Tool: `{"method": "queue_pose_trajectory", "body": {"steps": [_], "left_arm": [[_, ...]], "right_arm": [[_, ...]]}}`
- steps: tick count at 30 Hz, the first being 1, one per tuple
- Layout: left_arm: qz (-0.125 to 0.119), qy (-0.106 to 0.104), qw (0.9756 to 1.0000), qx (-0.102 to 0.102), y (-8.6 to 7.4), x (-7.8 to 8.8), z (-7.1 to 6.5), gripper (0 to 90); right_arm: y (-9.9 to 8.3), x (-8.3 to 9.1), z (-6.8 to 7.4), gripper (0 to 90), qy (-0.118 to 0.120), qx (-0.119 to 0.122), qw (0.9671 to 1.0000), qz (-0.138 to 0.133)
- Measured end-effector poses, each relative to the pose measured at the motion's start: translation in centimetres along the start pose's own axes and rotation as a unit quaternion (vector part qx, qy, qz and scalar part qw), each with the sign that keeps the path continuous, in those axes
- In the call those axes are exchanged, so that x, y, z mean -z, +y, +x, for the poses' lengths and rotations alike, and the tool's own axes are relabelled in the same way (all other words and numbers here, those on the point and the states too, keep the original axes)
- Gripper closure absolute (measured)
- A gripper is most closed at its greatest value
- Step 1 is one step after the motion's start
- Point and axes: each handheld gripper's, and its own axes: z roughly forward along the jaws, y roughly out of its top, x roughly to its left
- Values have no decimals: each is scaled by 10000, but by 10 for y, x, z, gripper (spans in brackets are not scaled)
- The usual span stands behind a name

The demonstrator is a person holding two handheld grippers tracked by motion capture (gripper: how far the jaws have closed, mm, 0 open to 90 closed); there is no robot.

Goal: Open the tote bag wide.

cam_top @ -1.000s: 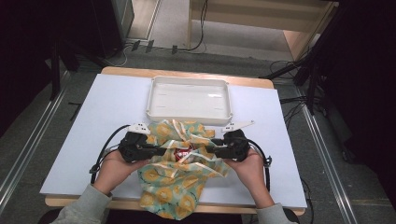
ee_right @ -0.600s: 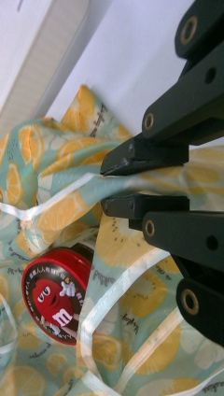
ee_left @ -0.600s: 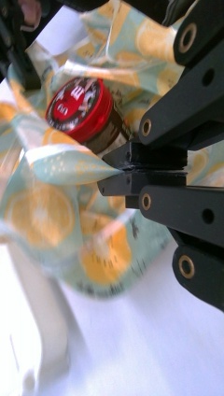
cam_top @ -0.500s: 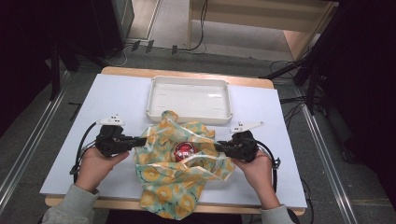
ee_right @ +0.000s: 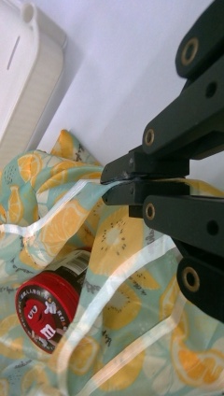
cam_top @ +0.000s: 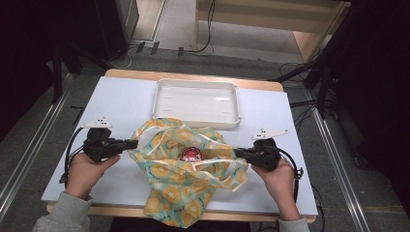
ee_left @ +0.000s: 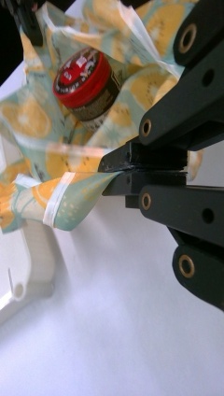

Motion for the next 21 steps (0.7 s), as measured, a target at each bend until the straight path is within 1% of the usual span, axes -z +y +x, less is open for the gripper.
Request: {"method": "queue_pose_trajectory", "body": {"steps": [6,13,16,20,21], "left_arm": [[9,25,9999,102,-7,6,6,895],[18,22,9999,146,-11,7,10,895],[55,-31,9998,200,-12,7,13,898],[72,-48,9998,197,-11,5,13,898],[70,-83,9998,186,-10,5,13,900]], "right_arm": [[-5,6,-4,900,-27,-117,9999,-32],[-9,8,-4,900,-47,-103,9999,-33],[-12,11,-4,900,-84,-129,9999,-32],[-15,15,-4,900,-108,-163,9998,-47],[-16,16,-4,900,-103,-175,9998,-57]]}}
